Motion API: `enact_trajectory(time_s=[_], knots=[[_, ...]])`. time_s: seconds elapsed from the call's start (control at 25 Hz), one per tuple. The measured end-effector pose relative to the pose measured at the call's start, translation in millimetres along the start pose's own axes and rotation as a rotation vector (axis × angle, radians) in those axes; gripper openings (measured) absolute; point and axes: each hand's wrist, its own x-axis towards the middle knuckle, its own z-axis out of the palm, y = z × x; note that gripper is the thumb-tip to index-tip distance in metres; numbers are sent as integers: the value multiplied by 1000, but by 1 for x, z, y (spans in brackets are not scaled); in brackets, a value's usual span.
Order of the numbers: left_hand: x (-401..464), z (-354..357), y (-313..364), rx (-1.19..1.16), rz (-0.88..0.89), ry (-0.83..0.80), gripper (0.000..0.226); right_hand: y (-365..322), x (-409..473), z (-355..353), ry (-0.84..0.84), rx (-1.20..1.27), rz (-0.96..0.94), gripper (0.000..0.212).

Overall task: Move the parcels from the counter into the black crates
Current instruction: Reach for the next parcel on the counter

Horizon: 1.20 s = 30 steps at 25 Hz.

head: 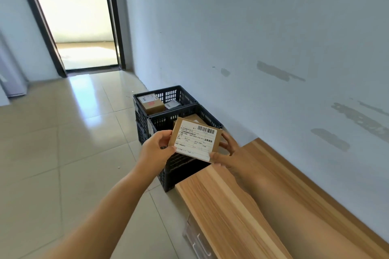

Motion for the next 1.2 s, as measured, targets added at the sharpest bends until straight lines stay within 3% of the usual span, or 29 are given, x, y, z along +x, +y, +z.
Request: enact_trajectory(time_s=[0.28,0.68,0.84,1.0,1.2], knots=[[110,-23,0,15,-52,49,33,-19,120,11,-175,-133,-13,97],[250,-62,-44,20,-161,97,30,-21,287,61,-324,-154,-13,94],[319,-110,-77,6,-184,108,30,-24,359,113,-317,-168,-19,90],[390,-171,-106,22,-165,79,32,-31,431,174,-270,-180,22,101],[491,-251,-142,56,-197,32,34,-47,514,256,-192,-151,61,94]])
